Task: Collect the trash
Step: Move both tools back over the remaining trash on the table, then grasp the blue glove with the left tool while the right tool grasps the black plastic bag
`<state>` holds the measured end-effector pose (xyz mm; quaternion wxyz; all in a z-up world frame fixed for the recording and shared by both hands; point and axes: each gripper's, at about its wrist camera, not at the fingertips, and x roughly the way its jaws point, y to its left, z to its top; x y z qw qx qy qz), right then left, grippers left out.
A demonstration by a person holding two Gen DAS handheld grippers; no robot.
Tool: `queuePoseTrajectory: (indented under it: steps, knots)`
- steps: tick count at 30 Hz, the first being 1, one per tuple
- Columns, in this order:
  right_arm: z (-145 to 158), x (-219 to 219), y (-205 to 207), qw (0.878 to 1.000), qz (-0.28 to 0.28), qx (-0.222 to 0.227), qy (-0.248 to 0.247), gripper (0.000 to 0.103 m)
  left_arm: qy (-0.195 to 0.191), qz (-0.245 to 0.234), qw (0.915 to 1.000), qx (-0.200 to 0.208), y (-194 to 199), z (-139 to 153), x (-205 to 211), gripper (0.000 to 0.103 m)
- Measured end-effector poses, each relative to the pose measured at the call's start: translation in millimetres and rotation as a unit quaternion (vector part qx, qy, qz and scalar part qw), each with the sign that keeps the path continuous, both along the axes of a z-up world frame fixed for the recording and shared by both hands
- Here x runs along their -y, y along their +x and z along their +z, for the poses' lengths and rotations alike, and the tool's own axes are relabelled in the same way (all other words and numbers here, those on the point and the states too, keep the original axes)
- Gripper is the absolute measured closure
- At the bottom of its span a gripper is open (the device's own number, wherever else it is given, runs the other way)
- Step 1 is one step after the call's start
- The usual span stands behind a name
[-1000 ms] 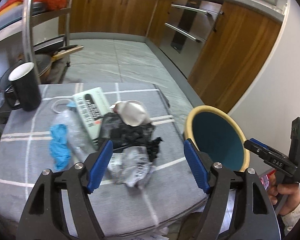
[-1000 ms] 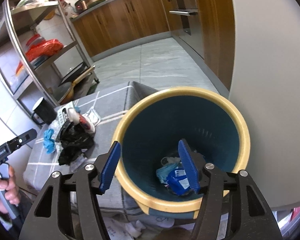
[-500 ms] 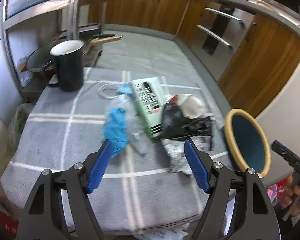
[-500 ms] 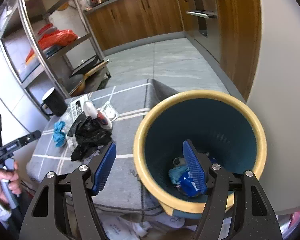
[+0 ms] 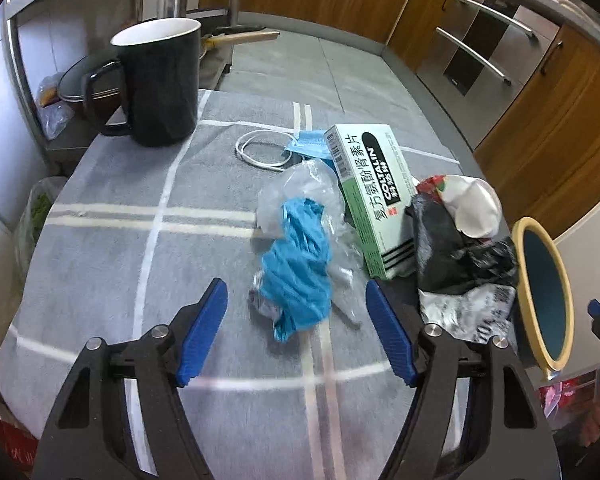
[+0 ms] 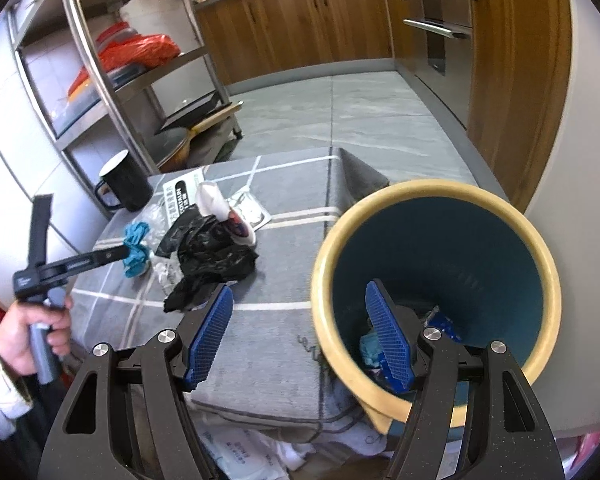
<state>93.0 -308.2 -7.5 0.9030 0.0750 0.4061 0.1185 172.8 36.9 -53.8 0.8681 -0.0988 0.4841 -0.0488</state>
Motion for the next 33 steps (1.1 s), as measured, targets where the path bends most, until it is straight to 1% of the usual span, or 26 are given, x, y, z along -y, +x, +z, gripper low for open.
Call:
queuePoseTrajectory:
  steps: [2,4,9,13,19,21,23,26,30,33]
  knots:
    - [0.6,-6.9,1.6,1.000,0.008,0.000,-0.003,0.033,0.002,0.001,1.0000,-0.007,6.9,-4.9,0.5,0.045]
    - [0.8,-12.3,2.7,1.000,0.016,-0.001,-0.003,0.033,-0.004,0.001,0.9998,-0.021,10.7,-12.1,-0.4,0.062]
    - [-3.7,-24.2,6.7,0.999,0.031,-0.010,0.002,0.033,-0.011,0.006,0.9997,-0.019,3.5,-7.3,-5.1,0.065]
    - [-8.6,-36.3,9.4,0.999,0.044,-0.016,0.002,0.033,-0.024,0.011,0.9996,-0.012,-11.1,3.5,-11.6,0.066]
    - [-11.5,-66.6,18.9,0.997,0.071,-0.013,0.012,0.033,-0.045,0.016,0.9988,0.008,-28.2,22.5,-18.3,0.066]
    - [-11.5,-79.1,26.2,0.996,0.084,-0.009,0.014,0.033,-0.054,0.012,0.9984,0.013,-34.6,26.2,-18.0,0.066]
    - [-11.6,-91.1,35.1,0.995,0.097,-0.005,0.014,0.033,-0.072,0.006,0.9972,0.017,-41.2,29.4,-15.8,0.066]
    - [-13.2,-108.5,49.4,0.993,0.116,-0.002,0.011,0.033,-0.076,0.004,0.9968,0.023,-45.4,30.8,-13.2,0.066]
    - [-21.7,-126.2,64.3,0.991,0.134,-0.011,-0.006,0.038,-0.082,0.011,0.9964,0.019,-43.1,24.6,-14.0,0.066]
    - [-32.4,-135.1,70.0,0.989,0.141,-0.023,-0.032,0.046,-0.087,0.013,0.9959,0.018,-40.6,21.3,-15.0,0.066]
